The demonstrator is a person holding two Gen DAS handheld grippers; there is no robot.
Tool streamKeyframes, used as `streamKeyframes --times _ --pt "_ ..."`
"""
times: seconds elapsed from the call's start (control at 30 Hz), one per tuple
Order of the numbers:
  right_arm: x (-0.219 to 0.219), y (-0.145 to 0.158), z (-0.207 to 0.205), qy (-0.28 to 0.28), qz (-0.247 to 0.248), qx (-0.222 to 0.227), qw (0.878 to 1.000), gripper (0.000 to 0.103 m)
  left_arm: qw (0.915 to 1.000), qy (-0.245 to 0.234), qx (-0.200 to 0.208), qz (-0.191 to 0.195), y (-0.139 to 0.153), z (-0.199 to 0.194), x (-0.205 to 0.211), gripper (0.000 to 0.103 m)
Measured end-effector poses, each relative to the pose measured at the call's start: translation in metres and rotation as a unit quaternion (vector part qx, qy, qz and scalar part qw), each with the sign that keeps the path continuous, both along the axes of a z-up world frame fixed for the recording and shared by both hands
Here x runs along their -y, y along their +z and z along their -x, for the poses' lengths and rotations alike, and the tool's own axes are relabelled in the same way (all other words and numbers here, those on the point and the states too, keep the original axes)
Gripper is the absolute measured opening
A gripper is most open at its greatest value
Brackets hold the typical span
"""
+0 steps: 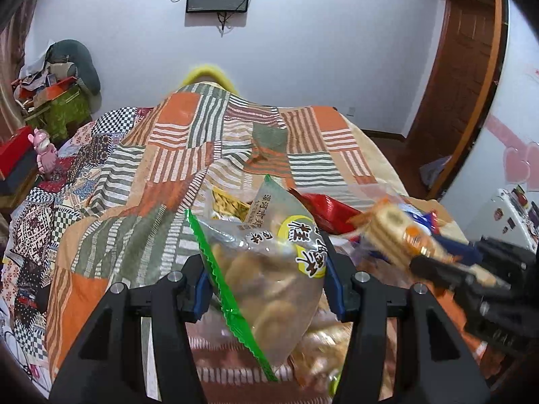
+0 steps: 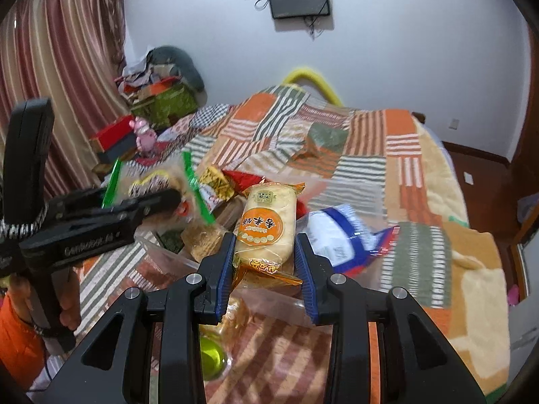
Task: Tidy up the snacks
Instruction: 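Lower the cookie pack into the box with the left tool while the right tool places the cake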
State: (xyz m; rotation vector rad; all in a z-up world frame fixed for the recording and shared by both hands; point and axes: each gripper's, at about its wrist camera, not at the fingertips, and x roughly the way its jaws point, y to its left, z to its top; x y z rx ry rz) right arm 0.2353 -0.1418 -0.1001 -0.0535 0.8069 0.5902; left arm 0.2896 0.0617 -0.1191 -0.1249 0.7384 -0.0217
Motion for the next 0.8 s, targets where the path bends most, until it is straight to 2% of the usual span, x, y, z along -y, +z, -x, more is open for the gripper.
streamKeyframes --times 0.2,0.4,0.5,0.63,0.8 --pt "-0.016 -0.015 -0.009 0.014 0.013 -0.014 1.000 0.032 0.9999 0.005 -0.011 0.001 -0.015 -0.024 -0.003 0.054" --pt "-0.019 -0.018 -0.017 0.007 0.027 -0.010 1.000 0.032 0.9999 0.008 -0.008 0.004 -0.020 -0.031 -0.001 0.055" --pt "-0.018 -0.017 -0.017 -0.002 0.039 -0.003 0.999 0.033 0.9998 0.009 -0.015 -0.004 -0.022 -0.031 0.001 0.059" --pt "-0.014 -0.017 -0.015 -0.007 0.046 -0.005 0.999 0.035 0.9995 0.002 -0.033 0.005 -0.025 -0.028 -0.001 0.062" --pt "-0.007 -0.012 -0.004 -0.006 0.044 -0.006 0.999 0.037 0.9996 -0.011 -0.021 -0.017 -0.017 -0.009 0.006 0.065"
